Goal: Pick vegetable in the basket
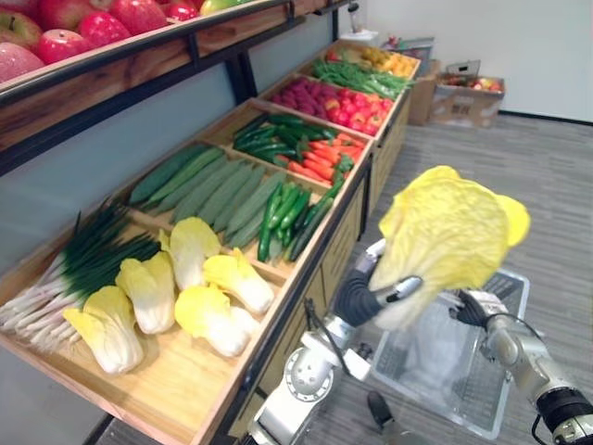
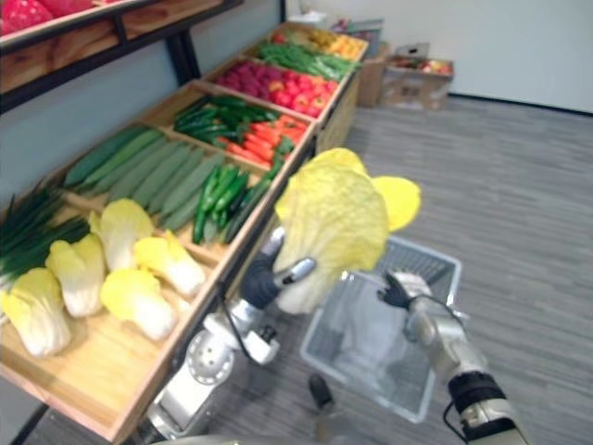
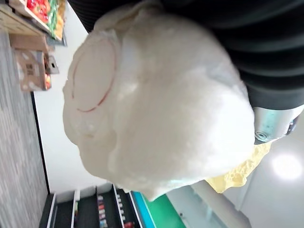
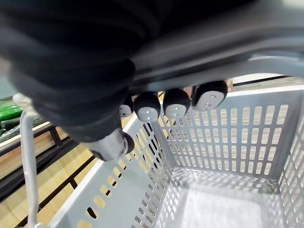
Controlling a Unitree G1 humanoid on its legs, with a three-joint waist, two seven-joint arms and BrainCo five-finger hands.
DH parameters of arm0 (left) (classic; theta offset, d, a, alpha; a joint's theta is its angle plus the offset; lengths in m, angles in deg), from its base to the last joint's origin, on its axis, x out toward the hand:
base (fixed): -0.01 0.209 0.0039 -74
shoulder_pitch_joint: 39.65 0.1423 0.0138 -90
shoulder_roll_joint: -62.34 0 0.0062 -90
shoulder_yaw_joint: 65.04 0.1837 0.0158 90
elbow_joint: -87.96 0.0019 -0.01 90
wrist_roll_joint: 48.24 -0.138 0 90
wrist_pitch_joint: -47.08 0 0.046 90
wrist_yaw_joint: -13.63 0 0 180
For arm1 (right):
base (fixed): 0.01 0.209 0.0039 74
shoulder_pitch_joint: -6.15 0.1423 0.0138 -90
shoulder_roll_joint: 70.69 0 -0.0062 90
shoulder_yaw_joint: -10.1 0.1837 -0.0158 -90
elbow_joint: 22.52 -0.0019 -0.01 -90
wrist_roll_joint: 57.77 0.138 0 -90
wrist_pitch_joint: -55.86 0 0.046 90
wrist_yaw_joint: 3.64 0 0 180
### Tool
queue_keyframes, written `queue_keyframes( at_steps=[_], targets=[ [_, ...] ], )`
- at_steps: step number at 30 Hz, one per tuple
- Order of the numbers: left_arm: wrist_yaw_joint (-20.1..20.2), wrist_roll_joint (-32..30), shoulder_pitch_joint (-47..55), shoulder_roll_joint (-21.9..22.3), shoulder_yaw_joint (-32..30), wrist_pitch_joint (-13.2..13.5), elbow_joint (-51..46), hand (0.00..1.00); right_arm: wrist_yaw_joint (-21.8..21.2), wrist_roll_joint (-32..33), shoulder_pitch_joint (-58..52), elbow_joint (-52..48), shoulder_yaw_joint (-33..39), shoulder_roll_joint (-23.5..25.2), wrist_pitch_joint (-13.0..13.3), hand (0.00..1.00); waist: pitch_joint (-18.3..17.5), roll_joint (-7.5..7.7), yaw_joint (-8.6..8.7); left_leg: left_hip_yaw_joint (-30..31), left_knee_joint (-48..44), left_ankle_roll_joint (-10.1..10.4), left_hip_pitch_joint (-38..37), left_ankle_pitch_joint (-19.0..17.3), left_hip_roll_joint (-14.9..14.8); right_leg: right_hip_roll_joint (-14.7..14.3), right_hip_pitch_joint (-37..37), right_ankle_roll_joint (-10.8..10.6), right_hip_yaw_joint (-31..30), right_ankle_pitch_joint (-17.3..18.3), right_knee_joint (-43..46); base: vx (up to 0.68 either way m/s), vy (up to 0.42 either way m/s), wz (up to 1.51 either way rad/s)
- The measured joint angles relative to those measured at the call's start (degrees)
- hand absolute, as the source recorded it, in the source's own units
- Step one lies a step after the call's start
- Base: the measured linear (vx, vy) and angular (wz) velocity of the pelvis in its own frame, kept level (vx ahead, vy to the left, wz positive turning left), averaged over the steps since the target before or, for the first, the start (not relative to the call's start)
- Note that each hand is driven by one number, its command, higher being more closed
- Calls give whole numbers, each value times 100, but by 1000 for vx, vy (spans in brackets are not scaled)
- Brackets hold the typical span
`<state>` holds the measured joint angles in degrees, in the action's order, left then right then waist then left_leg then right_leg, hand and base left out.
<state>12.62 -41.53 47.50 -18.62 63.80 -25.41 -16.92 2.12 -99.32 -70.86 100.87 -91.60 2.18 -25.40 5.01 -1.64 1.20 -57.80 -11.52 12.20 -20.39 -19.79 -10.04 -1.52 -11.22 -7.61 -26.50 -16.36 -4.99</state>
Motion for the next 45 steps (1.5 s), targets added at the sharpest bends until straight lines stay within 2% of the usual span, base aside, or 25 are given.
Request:
queue_keyframes(
  at_steps=[8,15,17,20,24,30,35,38,42,45],
  targets=[
    [616,251,-241,-588,890,21,0,100,-41,297,280,-602,-26,-38,-47,100,0,-1,10,-26,-339,94,135,-46,-355,-205,-80,-1,73,1,22,4,-62,-2],
    [1058,783,-243,-1337,1397,38,-8,100,-370,1009,635,-1132,-699,-492,171,100,-1,-3,13,0,-432,132,171,-51,-455,-240,-81,-1,120,1,20,-14,-31,2],
    [1151,882,-220,-1569,1528,67,-9,100,-466,1147,770,-1300,-783,-618,234,100,-7,-12,3,30,-466,134,241,-53,-479,-223,-131,0,158,0,23,-18,-33,9],
    [1256,881,-180,-1708,1582,68,-9,100,-561,1353,912,-1302,-892,-712,335,100,4,5,4,116,-471,133,309,-51,-508,-193,-143,11,254,-9,19,-17,-28,14],
    [1265,877,-147,-1837,1657,71,-10,100,-637,1471,915,-1294,-918,-758,339,100,4,5,4,232,-467,128,370,-47,-511,-113,-128,13,366,-11,5,-20,-16,20],
    [1240,695,-73,-1831,1705,90,88,100,-721,1702,915,-1294,-942,-757,384,100,35,23,24,443,-443,100,420,-34,-450,26,-41,12,494,-9,-50,-46,-21,16],
    [994,-185,-161,-1604,1536,99,1162,100,-849,1805,936,-1294,-1222,-738,386,100,115,78,42,538,-414,71,433,-14,-438,52,5,70,559,34,-95,-43,-45,7],
    [773,-1070,-407,-1083,1061,56,2064,100,-983,1806,952,-1293,-1292,-728,384,100,199,78,72,664,-278,28,517,37,-313,124,-67,75,588,34,-98,-17,-32,8],
    [568,-1701,-731,-561,578,-39,2852,100,-1023,1802,1008,-1232,-1291,-527,378,100,296,64,182,708,-193,3,525,55,-248,169,-69,78,623,30,-97,-16,-14,8],
    [269,-2208,-1031,-107,265,-188,3645,100,-1023,1913,1047,-1232,-1282,-382,339,100,319,72,248,721,-128,-9,522,62,-163,187,-83,78,612,30,-97,0,0,0]
  ],
)
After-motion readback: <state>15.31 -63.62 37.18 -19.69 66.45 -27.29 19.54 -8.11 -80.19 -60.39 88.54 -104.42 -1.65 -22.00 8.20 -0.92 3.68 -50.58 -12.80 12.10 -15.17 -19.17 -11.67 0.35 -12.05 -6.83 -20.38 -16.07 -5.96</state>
